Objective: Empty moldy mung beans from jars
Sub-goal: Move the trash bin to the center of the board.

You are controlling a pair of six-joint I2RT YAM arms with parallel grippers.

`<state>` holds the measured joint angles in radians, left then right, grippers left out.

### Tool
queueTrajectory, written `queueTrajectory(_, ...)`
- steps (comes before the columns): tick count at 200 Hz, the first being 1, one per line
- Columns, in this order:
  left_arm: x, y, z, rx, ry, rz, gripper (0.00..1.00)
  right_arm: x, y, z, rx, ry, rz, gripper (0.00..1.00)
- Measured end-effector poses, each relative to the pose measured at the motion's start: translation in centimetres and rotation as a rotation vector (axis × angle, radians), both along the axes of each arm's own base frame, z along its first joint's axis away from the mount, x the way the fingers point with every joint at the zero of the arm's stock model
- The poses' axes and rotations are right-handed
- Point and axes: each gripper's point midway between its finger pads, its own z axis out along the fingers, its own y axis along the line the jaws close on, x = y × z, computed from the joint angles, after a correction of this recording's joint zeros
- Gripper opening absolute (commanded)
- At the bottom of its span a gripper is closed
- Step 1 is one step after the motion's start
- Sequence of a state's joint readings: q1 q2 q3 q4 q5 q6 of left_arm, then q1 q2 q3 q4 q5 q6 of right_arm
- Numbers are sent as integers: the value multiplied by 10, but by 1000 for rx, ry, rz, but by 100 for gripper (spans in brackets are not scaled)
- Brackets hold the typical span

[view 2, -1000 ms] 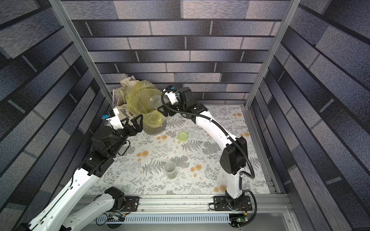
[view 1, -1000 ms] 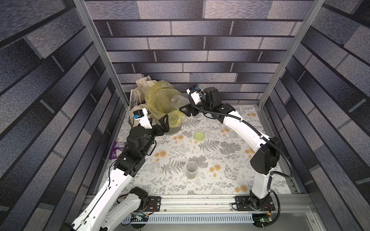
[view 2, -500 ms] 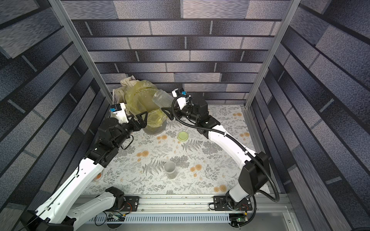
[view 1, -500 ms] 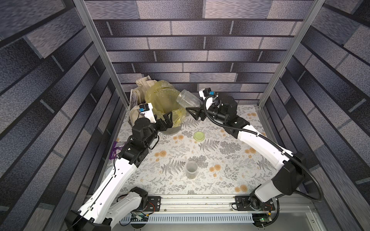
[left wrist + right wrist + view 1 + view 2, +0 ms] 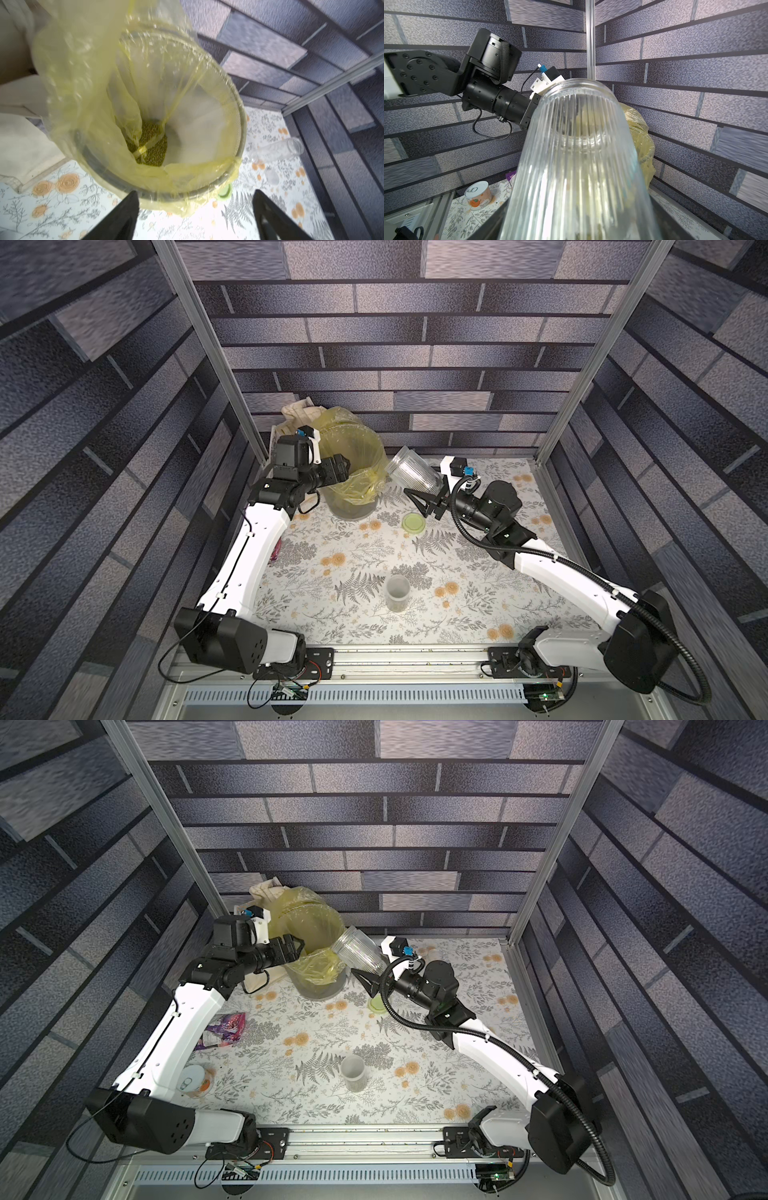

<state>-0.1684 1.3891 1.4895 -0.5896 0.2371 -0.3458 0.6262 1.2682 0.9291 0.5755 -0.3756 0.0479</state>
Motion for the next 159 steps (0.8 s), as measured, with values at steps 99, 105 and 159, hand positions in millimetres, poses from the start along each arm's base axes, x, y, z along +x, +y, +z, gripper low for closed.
queueTrajectory(99,-4,19,-2,42,189,2,74,-11,-25,-31,-1,-14,-89,42)
queueTrajectory(105,-5,21,-3,44,200,3,74,-11,-26,-33,-3,-14,-93,41)
queueTrajectory(159,6,42,-33,113,303,56,74,-10,-27,-46,-23,-6,-106,42)
